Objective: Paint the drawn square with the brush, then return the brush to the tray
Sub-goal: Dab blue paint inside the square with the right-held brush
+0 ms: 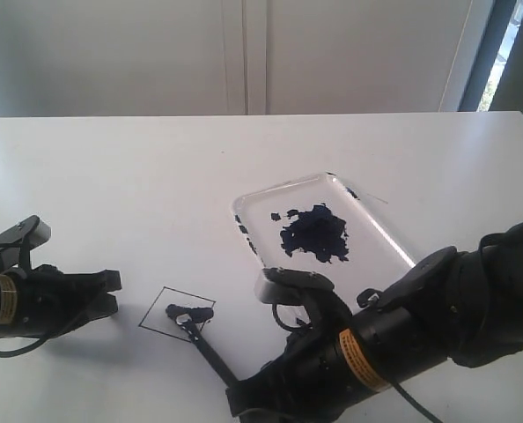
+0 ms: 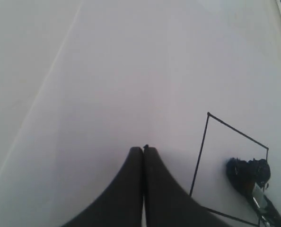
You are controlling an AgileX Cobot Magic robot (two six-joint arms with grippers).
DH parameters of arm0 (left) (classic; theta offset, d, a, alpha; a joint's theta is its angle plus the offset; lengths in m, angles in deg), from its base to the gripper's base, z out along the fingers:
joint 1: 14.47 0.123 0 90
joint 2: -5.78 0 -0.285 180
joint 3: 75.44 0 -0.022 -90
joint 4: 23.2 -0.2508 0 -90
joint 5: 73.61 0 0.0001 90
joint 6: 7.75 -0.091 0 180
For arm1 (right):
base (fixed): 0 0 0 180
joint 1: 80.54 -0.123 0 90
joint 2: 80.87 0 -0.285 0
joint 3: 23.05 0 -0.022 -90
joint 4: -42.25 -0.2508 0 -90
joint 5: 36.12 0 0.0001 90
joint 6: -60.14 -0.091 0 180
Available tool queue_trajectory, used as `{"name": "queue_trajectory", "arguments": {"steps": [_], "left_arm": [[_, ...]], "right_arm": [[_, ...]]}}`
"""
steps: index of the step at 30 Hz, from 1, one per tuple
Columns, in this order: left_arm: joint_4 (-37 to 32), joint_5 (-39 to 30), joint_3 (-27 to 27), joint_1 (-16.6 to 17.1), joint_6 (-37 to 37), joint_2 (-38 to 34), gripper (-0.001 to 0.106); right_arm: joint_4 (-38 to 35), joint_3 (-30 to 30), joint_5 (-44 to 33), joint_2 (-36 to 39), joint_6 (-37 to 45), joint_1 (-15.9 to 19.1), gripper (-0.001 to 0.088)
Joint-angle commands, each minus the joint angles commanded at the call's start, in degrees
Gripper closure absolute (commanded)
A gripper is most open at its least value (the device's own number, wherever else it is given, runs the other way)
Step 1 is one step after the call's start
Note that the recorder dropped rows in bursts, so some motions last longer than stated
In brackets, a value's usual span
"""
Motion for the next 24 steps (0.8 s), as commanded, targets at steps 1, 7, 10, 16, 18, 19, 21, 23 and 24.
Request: {"name": "queue_trajectory", "arguments": {"steps": [1, 7, 10, 16, 18, 19, 21, 23, 24], "left_arm": [[0.0, 0.0, 0.0, 0.0, 0.14, 0.0, 0.105], [-0.41, 0.12, 0.0, 0.0, 0.24, 0.0, 0.105], [-0.41, 0.71, 0.0, 0.0, 0.24, 0.0, 0.105], [-0.07, 2.76, 0.0, 0.0, 0.34, 0.0, 0.105], [-0.07, 2.76, 0.0, 0.0, 0.34, 0.0, 0.105], [-0.07, 2.76, 0.0, 0.0, 0.34, 0.0, 0.105], [-0.1, 2.6, 0.0, 0.0, 0.34, 0.0, 0.105], [-0.1, 2.6, 0.0, 0.0, 0.34, 0.0, 0.105], [-0.1, 2.6, 0.0, 0.0, 0.34, 0.0, 0.105]], "right_arm": [[-0.11, 0.0, -0.35, 0.0, 0.0, 0.0, 0.0868], [-0.11, 0.0, -3.3, 0.0, 0.0, 0.0, 0.0868], [-0.22, 0.0, -0.24, 0.0, 0.0, 0.0, 0.0868], [-0.22, 0.11, 4.51, 0.12, 0.0, 0.0, 0.0868], [-0.22, 0.11, 5.25, 1.4, 0.0, 0.0, 0.0868], [-0.12, 0.11, 4.84, 2.65, 0.0, 0.0, 0.0868], [-0.26, 0.11, 1.89, 3.27, 0.0, 0.0, 0.0868], [-0.65, -0.01, -0.04, 2.85, 0.0, 0.0, 0.0868], [-0.65, -0.26, -0.3, 2.62, 0.0, 0.0, 0.0868]]}}
